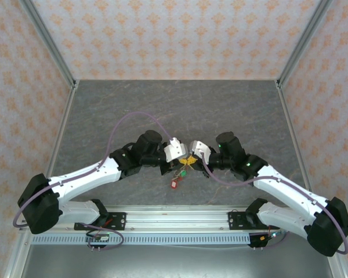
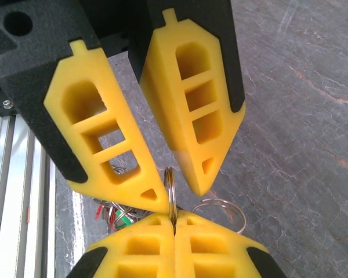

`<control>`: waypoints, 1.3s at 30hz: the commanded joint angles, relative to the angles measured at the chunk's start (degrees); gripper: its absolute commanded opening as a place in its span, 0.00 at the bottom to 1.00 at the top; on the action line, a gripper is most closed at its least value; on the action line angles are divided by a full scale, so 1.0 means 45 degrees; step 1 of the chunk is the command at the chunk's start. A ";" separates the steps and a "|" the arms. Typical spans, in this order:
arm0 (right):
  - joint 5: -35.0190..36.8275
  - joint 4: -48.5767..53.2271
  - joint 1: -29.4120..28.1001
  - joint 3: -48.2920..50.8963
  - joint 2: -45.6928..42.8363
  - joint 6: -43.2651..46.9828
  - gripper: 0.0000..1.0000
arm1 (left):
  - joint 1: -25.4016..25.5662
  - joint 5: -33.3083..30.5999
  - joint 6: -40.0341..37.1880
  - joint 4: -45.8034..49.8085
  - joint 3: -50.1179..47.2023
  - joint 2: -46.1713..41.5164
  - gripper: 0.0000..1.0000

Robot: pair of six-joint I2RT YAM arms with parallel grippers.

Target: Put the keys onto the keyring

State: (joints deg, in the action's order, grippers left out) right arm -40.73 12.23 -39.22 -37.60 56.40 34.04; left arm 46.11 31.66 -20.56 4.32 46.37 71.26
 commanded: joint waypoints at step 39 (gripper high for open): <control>-0.0493 -0.3656 -0.0039 0.1592 -0.0986 -0.1690 0.11 | -0.0055 0.1145 0.1228 -0.3169 -0.1316 -0.1070 0.00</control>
State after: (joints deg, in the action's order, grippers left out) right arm -40.82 2.70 -39.33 -31.55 52.84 29.43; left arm 46.06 33.89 -17.50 -2.46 40.58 68.34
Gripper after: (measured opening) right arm 0.117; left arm 0.043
